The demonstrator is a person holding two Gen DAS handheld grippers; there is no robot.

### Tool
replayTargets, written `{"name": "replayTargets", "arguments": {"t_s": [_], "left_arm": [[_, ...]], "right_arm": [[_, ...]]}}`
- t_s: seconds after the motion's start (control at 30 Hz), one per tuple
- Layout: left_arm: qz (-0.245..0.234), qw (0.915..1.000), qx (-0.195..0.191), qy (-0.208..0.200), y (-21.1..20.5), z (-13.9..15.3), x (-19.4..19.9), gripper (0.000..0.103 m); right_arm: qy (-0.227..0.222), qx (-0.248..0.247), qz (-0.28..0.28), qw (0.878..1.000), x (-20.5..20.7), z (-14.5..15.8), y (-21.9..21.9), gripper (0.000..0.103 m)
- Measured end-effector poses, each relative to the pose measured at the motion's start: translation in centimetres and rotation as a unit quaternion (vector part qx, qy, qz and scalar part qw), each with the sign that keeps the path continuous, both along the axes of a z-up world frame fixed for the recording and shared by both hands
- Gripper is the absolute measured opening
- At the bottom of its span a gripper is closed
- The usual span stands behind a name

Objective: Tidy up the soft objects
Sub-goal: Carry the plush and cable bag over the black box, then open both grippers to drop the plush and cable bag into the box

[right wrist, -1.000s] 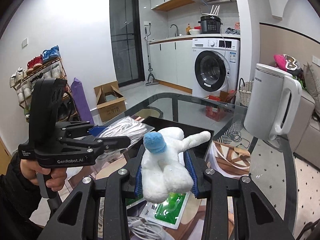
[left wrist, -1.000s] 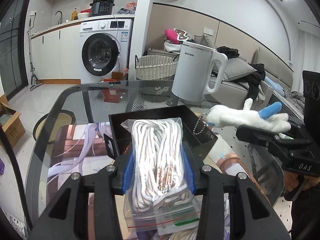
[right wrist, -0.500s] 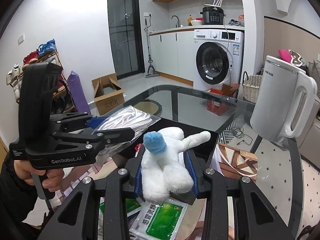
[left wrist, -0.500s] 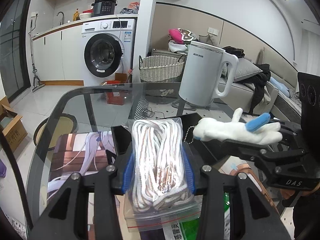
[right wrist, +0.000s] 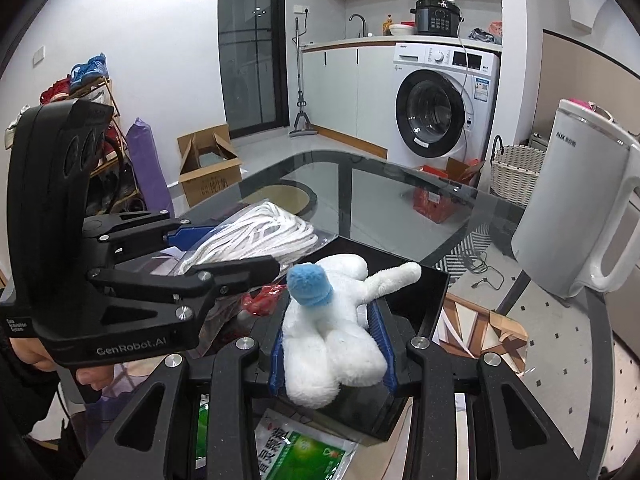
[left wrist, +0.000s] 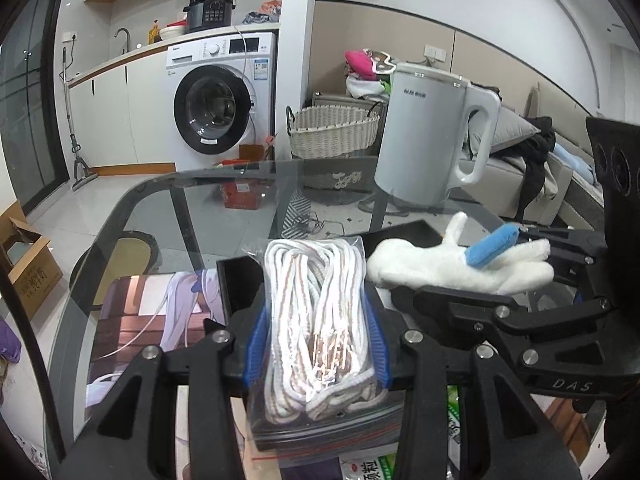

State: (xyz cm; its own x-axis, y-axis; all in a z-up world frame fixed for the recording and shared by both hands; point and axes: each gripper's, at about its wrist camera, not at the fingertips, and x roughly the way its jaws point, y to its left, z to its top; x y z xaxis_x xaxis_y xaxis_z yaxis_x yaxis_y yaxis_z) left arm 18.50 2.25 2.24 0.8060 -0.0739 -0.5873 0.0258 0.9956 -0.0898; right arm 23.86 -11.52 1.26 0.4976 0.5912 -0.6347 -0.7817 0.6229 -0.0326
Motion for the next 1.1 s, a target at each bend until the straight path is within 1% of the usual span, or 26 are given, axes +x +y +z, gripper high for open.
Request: {"name": "replayTargets", "arguments": {"t_s": [0.2, 0.33, 0.43, 0.7, 0.77, 0.8, 0.83, 0.87, 0.93, 0.97, 1.0, 1.03, 1.07, 1.1], "left_arm": [[-0.006, 0.9999, 0.005, 0.008, -0.2, -0.9, 0.5, 0.042], [-0.01, 0.9997, 0.023, 0.007, -0.6, -1.1, 0.6, 0.041], [-0.015, 0.9995, 0.027, 0.011, -0.7, -1.0, 0.6, 0.041], [-0.032, 0.9977, 0.04, 0.046, -1.1, -0.8, 0.2, 0.041], [-0.034, 0.9976, 0.04, 0.046, -1.0, -0.9, 0.1, 0.042], [-0.033, 0.9978, 0.038, 0.043, -0.9, -0.9, 0.1, 0.043], [-0.033, 0.9979, 0.037, 0.041, -0.9, -0.9, 0.0, 0.044], [-0.033, 0.9979, 0.039, 0.04, -0.9, -0.9, 0.0, 0.045], [-0.028, 0.9981, 0.039, 0.038, -0.9, -0.9, -0.1, 0.054], [-0.032, 0.9982, 0.033, 0.039, -0.9, -0.9, -0.1, 0.057], [-0.038, 0.9981, 0.028, 0.04, -0.9, -0.9, -0.2, 0.064], [-0.043, 0.998, 0.024, 0.041, -1.1, -0.8, -0.3, 0.068], [-0.044, 0.9978, 0.025, 0.043, -1.2, -0.8, -0.4, 0.07], [-0.045, 0.9978, 0.026, 0.042, -1.4, -0.7, -0.5, 0.078]], "right_arm": [[0.003, -0.029, 0.002, 1.0, 1.2, -1.6, 1.1, 0.036], [0.005, -0.036, -0.003, 0.999, 1.4, -2.0, 1.5, 0.036], [0.014, -0.043, -0.005, 0.999, 1.4, -2.2, 1.6, 0.036], [0.033, -0.059, 0.003, 0.998, 0.7, -2.2, 1.6, 0.037], [0.022, -0.061, 0.002, 0.998, 0.5, -2.1, 1.5, 0.04], [0.017, -0.062, -0.001, 0.998, 0.4, -2.1, 1.5, 0.045], [0.012, -0.063, -0.007, 0.998, 0.3, -1.9, 1.3, 0.053], [0.011, -0.063, -0.007, 0.998, 0.3, -1.7, 1.1, 0.056], [0.009, -0.059, -0.003, 0.998, -0.2, -1.3, 0.5, 0.062], [0.003, -0.059, -0.003, 0.998, -0.5, -1.0, 0.2, 0.063], [-0.002, -0.058, -0.004, 0.998, -0.8, -0.8, -0.2, 0.063], [-0.007, -0.055, -0.006, 0.998, -1.1, -0.3, -0.7, 0.063], [-0.008, -0.053, -0.008, 0.999, -1.3, -0.1, -1.1, 0.064], [-0.011, -0.051, -0.012, 0.999, -1.4, 0.2, -1.5, 0.068]]}}
